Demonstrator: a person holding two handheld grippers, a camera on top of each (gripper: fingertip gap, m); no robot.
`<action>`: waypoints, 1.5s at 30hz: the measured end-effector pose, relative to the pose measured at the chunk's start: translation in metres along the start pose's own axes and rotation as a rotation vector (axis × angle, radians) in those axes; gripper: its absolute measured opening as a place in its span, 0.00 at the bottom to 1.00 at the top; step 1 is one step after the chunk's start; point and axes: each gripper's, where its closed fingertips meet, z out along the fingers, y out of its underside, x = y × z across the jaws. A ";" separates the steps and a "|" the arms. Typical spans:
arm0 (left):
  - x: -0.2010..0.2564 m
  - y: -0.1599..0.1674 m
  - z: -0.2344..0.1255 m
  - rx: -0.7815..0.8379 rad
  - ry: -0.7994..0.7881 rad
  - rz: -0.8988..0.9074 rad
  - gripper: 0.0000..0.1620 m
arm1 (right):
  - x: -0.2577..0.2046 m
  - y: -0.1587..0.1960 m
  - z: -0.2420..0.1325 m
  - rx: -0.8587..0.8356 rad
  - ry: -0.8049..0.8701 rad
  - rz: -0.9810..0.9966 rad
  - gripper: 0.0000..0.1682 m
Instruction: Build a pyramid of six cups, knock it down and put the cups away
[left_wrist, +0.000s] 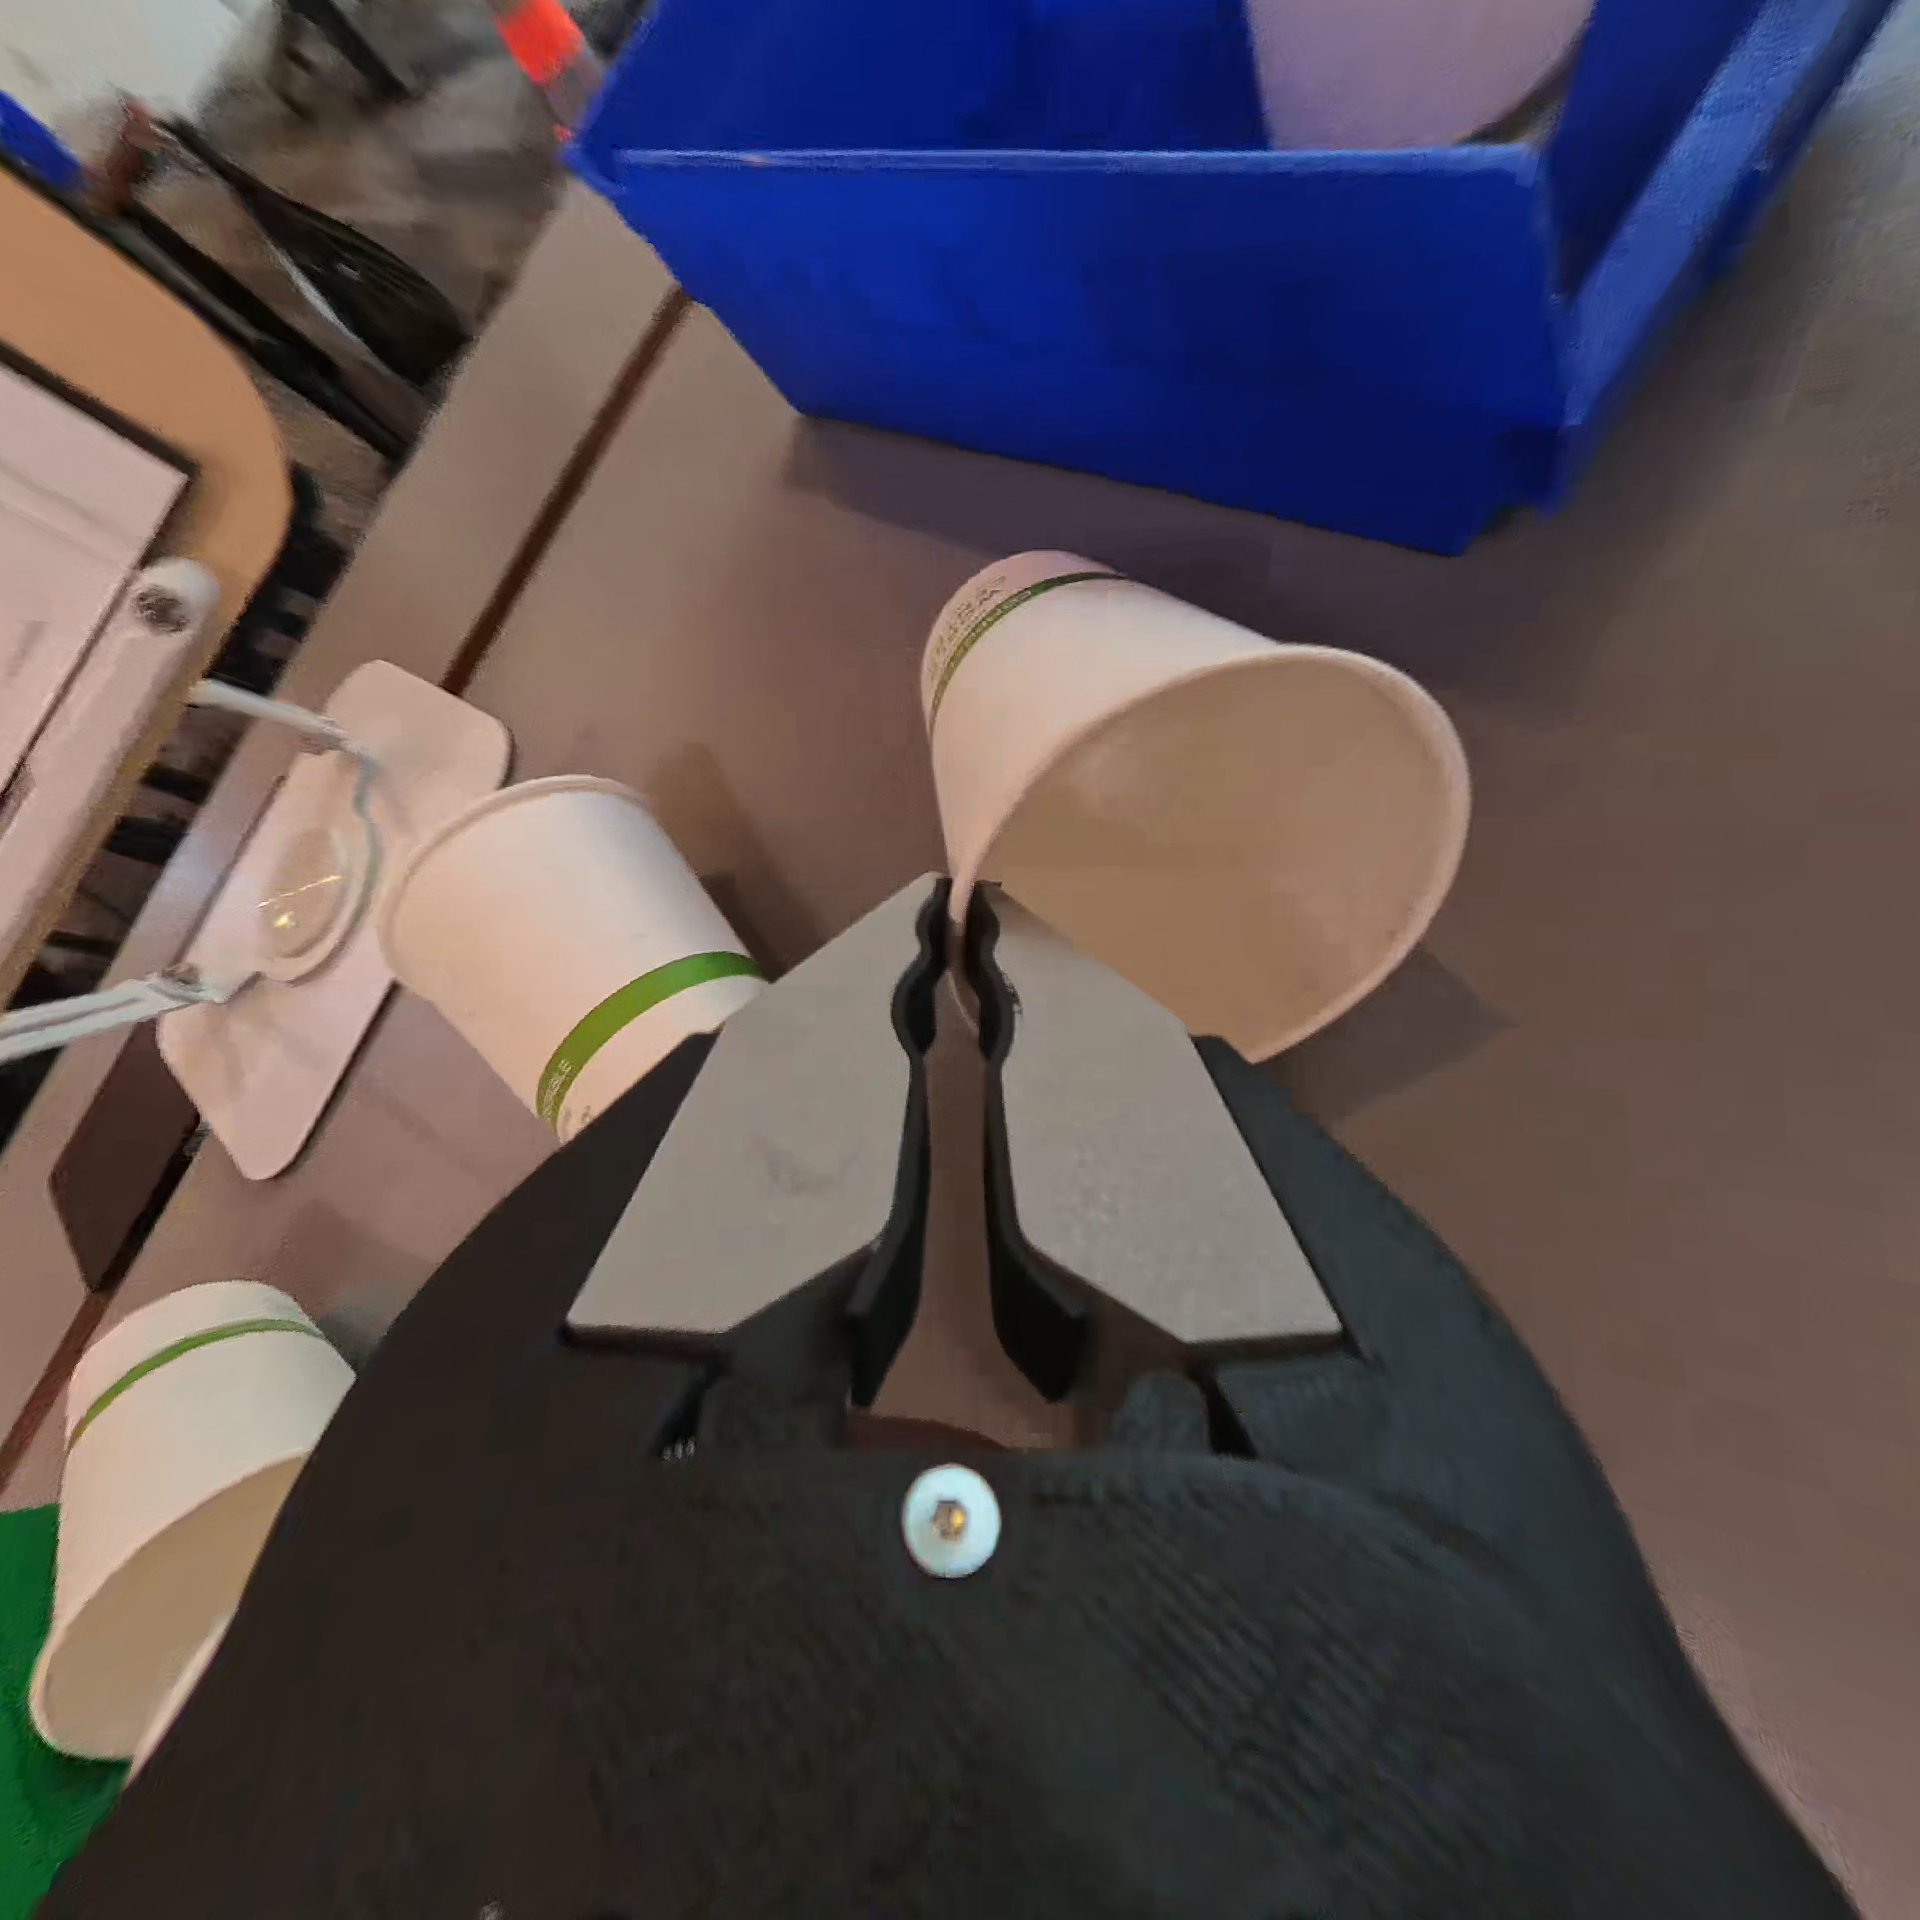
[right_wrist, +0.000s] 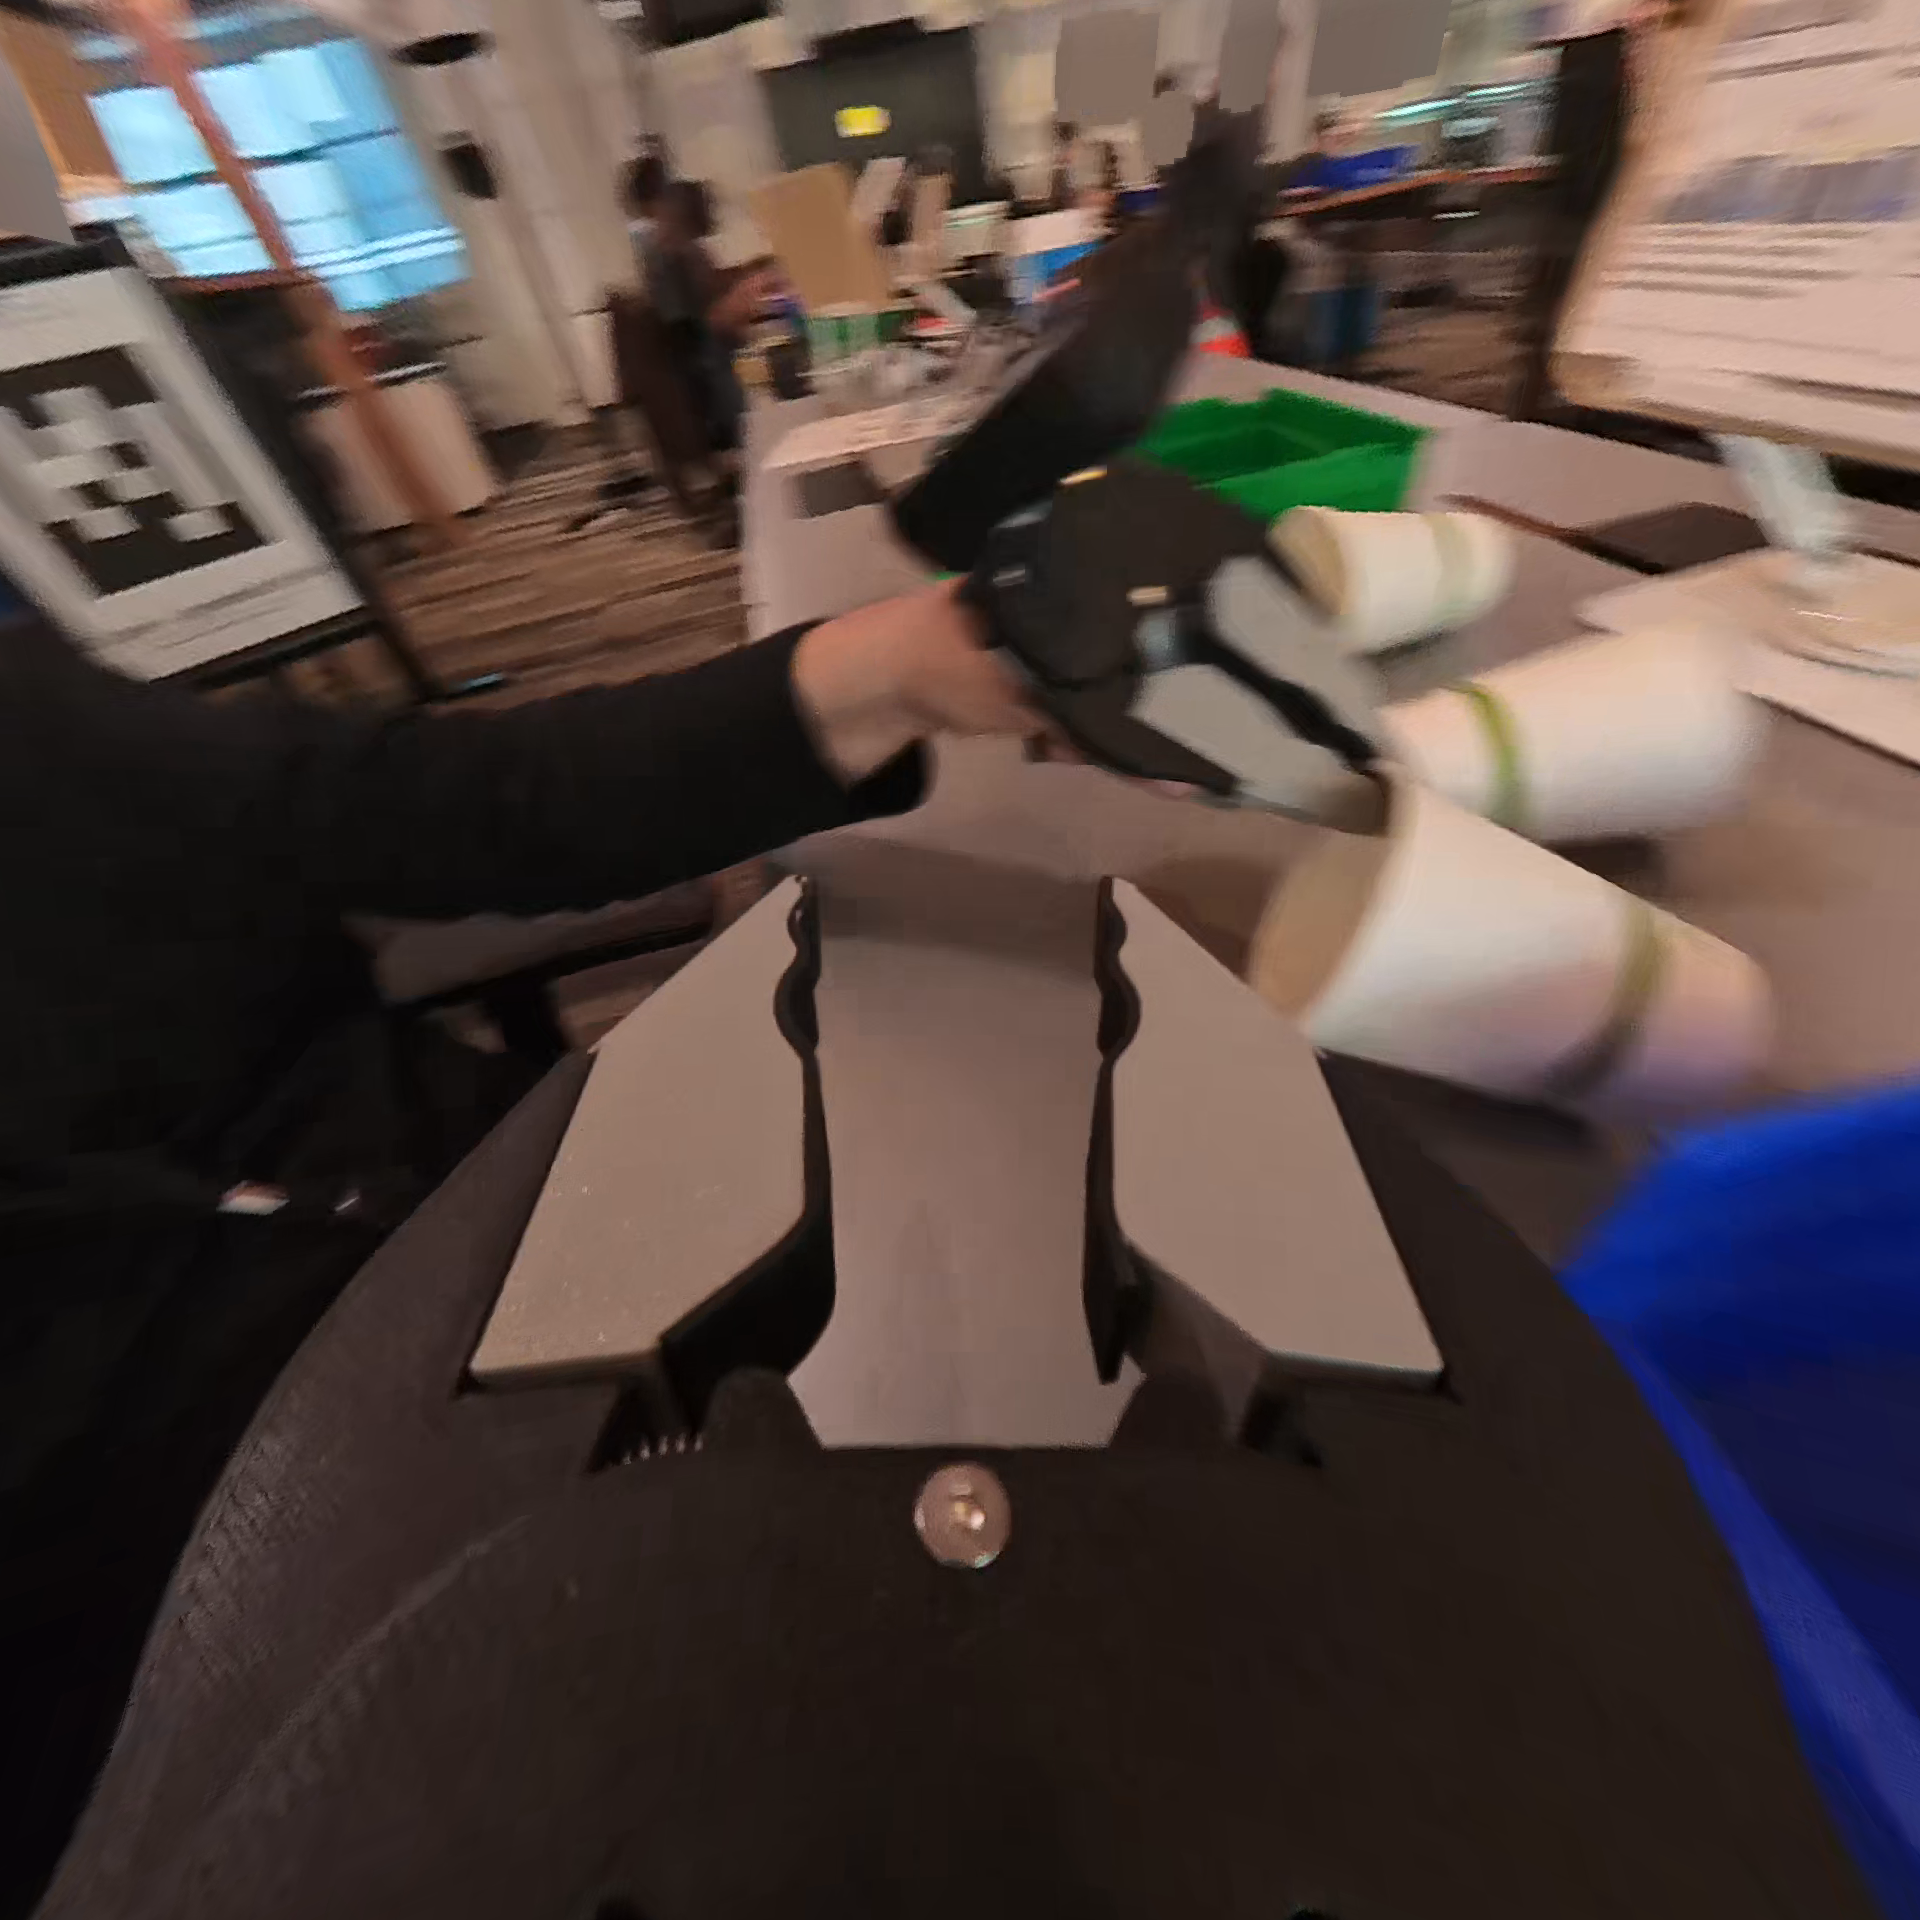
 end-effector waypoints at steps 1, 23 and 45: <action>0.007 -0.006 -0.002 -0.044 0.059 0.015 0.00 | -0.015 0.001 0.009 -0.009 -0.073 -0.023 0.30; 0.057 -0.040 -0.025 -0.168 0.453 -0.029 0.15 | 0.021 0.036 0.037 -0.269 0.250 -0.232 0.32; -0.025 0.020 -0.012 0.317 0.067 -0.353 0.14 | 0.035 -0.057 -0.069 0.102 0.527 -0.135 0.00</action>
